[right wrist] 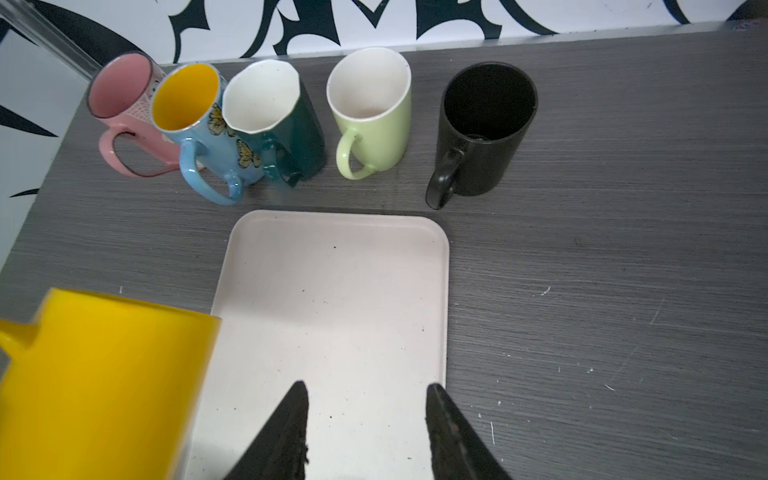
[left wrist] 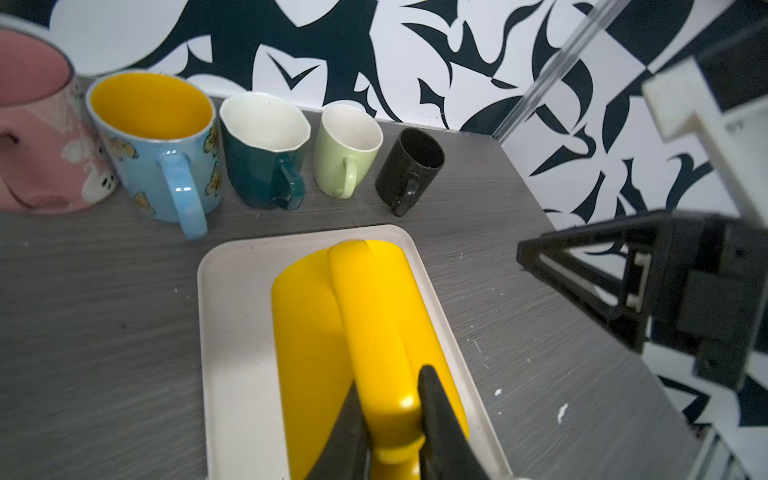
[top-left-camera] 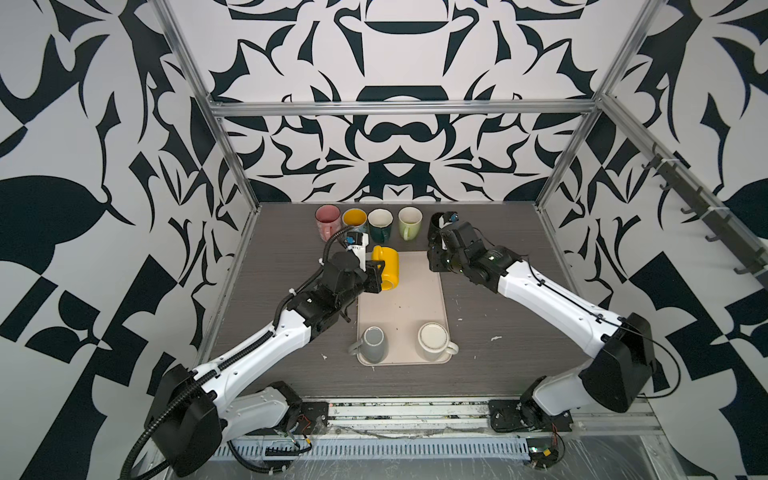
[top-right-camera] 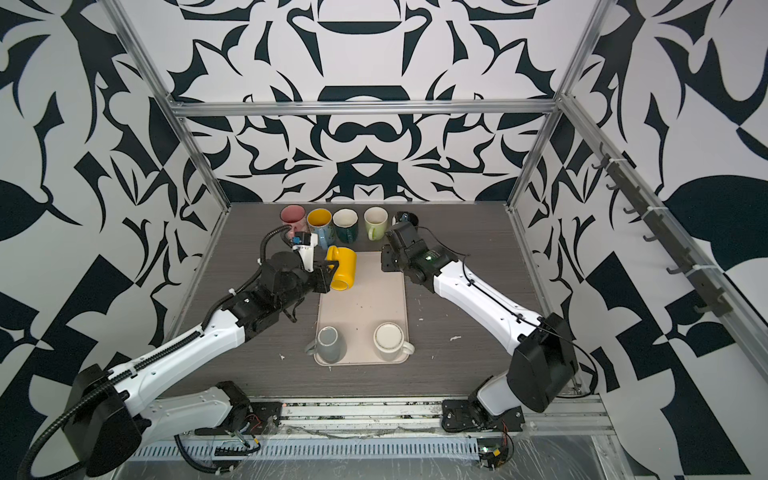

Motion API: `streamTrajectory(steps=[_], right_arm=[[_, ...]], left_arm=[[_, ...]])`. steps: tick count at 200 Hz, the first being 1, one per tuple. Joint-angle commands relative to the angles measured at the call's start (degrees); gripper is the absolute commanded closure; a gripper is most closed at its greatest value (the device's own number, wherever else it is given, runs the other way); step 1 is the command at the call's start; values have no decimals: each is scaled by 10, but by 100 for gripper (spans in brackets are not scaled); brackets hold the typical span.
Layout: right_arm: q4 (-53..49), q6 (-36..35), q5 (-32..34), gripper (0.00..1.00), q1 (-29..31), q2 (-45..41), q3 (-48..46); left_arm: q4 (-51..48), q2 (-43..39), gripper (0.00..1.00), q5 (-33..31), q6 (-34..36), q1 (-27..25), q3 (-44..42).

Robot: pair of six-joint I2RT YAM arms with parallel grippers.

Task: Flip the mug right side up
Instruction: 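Rotate the yellow mug upright with the left gripper while the right gripper approaches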

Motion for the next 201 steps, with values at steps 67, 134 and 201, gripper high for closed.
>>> streamTrajectory(steps=[67, 134, 201], right_arm=[[-16, -13, -135, 49, -41, -51, 70], [-60, 26, -354, 49, -101, -28, 148], [-138, 26, -440, 49, -116, 13, 241]], left_arm=[[296, -17, 100, -226, 338, -106, -75], [543, 87, 100, -295, 667, -139, -97], [794, 252, 100, -322, 951, -156, -60]])
